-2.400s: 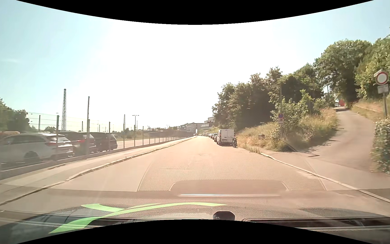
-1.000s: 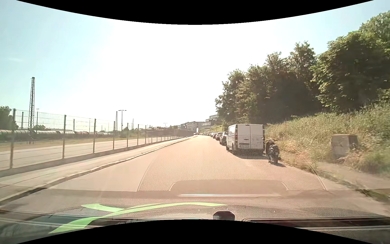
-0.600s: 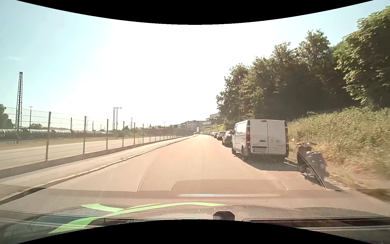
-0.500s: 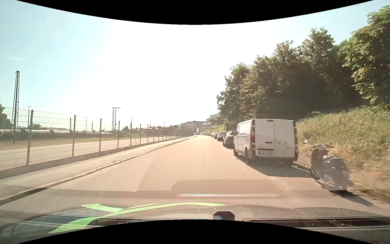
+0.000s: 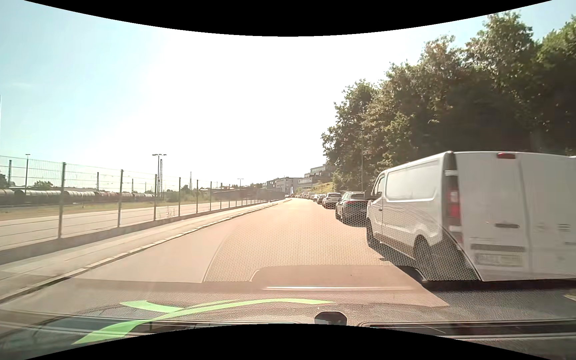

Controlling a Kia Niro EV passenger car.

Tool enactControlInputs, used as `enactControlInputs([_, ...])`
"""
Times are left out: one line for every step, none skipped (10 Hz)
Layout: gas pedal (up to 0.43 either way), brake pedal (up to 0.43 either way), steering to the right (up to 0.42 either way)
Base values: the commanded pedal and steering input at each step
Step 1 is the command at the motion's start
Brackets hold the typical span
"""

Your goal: Follow the waypoints while adhering to traffic rules and regulations

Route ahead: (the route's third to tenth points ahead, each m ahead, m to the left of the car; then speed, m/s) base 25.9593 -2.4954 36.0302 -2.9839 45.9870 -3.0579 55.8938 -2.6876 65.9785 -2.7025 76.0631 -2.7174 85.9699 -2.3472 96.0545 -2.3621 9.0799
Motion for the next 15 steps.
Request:
enactControlInputs([0.087, 0.000, 0.005])
enactControlInputs([0.087, 0.000, 0.005])
enactControlInputs([0.098, 0.000, 0.002])
enactControlInputs([0.098, 0.000, 0.001])
enactControlInputs([0.110, 0.000, 0.001])
enactControlInputs([0.110, 0.000, 0.001])
enactControlInputs([0.110, 0.000, 0.000])
enactControlInputs([0.110, 0.000, -0.001])
enactControlInputs([0.110, 0.000, -0.004])
enactControlInputs([0.110, 0.000, -0.004])
enactControlInputs([0.118, 0.000, -0.003])
enactControlInputs([0.118, 0.000, -0.003])
enactControlInputs([0.138, 0.000, -0.001])
enactControlInputs([0.138, 0.000, 0.000])
enactControlInputs([0.138, 0.000, 0.001])
